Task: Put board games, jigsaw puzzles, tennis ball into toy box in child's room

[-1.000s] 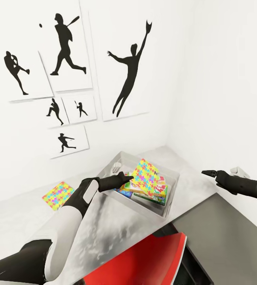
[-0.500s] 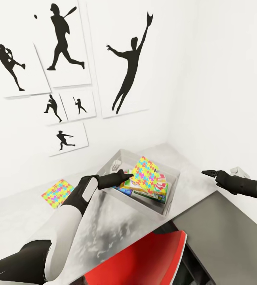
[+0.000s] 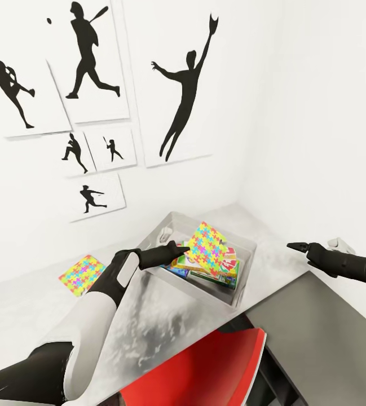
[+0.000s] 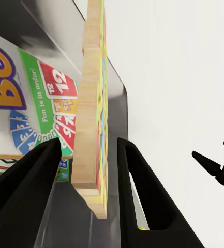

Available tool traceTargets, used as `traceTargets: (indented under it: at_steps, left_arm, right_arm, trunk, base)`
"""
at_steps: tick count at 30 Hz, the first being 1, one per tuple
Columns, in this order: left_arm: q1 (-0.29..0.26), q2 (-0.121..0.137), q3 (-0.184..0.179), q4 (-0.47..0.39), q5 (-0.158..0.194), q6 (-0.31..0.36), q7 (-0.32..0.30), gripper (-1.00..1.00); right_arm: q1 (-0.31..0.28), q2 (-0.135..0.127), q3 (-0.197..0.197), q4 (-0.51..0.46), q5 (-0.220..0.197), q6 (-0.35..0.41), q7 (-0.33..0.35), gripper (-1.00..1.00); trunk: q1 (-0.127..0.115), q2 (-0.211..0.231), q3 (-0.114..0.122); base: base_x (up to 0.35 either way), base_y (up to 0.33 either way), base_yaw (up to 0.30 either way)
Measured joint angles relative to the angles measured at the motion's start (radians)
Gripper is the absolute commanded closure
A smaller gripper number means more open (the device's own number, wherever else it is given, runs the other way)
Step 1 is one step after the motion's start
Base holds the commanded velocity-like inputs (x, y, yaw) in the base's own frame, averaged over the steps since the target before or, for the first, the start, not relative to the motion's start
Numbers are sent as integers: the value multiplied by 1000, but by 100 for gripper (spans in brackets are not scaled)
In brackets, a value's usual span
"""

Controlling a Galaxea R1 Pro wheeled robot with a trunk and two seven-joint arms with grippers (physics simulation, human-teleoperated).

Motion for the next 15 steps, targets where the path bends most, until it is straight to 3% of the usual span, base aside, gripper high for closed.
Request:
traceTargets:
  at_steps: [15]
  left_arm:
    - [0, 0, -1, 0, 0, 4, 2, 100]
  right_arm:
    - [0, -1, -1, 0, 0, 0, 0, -100]
  trunk:
    - [0, 0, -7]
  base:
    - [0, 0, 0]
